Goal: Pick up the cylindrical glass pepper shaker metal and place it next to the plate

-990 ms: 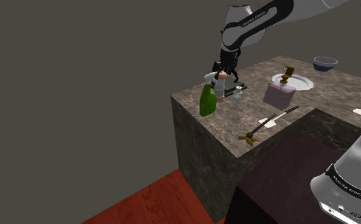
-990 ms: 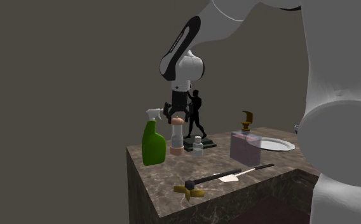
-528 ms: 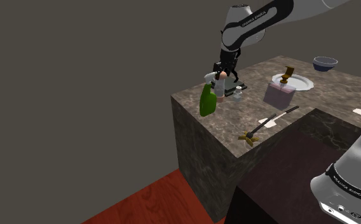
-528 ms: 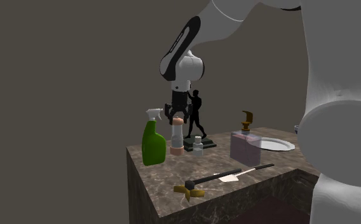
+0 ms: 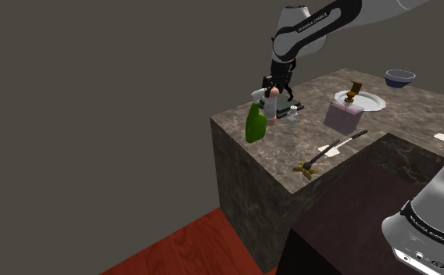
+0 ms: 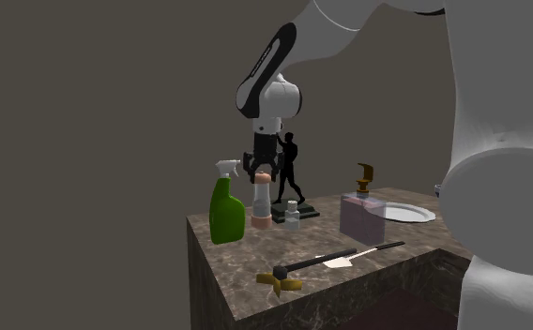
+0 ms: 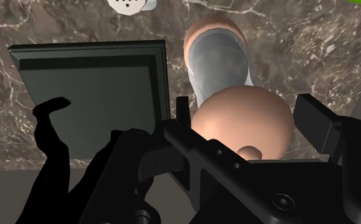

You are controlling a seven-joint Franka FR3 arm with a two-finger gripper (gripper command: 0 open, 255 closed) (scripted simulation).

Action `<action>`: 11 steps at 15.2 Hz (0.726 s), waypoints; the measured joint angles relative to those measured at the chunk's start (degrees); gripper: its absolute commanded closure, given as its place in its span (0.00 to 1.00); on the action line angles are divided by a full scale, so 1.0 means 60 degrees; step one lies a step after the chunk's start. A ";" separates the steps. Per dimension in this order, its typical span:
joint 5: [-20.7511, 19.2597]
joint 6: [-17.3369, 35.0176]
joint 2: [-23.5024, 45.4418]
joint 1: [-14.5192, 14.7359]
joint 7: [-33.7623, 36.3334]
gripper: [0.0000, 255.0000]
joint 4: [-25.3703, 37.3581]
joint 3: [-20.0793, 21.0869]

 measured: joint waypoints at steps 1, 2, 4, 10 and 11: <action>-0.0008 -0.0069 -0.0044 0.0007 0.0014 1.00 0.0023 0.0001; -0.0017 -0.0157 -0.0091 0.0017 0.0032 1.00 0.0065 0.0004; -0.0024 -0.0411 -0.0198 0.0010 0.0022 1.00 0.0213 -0.0003; -0.0054 -0.1148 -0.0416 0.0022 0.0052 1.00 0.0734 -0.0004; -0.0058 -0.1252 -0.0467 0.0020 0.0049 1.00 0.0787 -0.0007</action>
